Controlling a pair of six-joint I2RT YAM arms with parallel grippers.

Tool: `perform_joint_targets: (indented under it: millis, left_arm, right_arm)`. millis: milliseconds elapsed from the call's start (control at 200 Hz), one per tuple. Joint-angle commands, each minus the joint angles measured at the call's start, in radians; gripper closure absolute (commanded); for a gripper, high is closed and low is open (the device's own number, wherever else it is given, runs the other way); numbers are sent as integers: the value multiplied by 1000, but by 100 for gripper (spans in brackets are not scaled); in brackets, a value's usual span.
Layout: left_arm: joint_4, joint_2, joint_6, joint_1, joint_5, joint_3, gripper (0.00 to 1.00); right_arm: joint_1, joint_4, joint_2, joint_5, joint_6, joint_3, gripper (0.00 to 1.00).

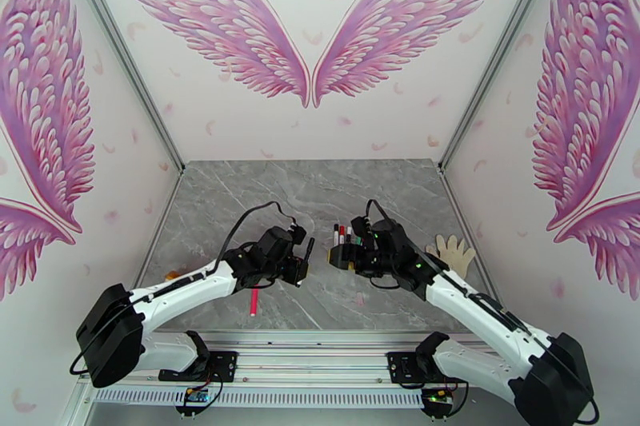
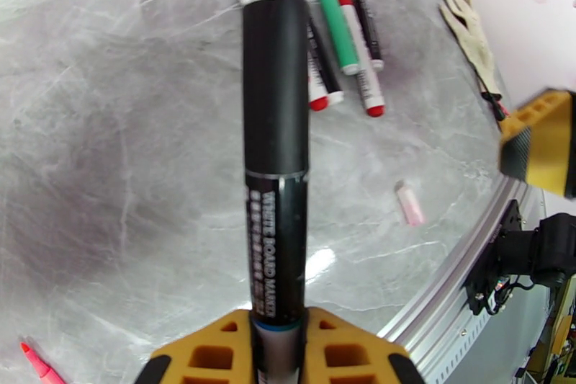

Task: Open the pen caps

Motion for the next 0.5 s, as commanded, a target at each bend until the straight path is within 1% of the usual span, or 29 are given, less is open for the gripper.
perform_joint_targets:
  millis: [0,130,495]
  left_arm:
    - [46,-39,11,-17,27,-17,83]
    - [50,-39,19,-31,36,-14,83]
    - [47,-28,24,-62,41,10,83]
  right_arm:
    - [-35,58,57,-82,-4,55,30]
    - [-64,107,139,-152,4,89,35]
    - [-67,155,263,-234,2,155,45]
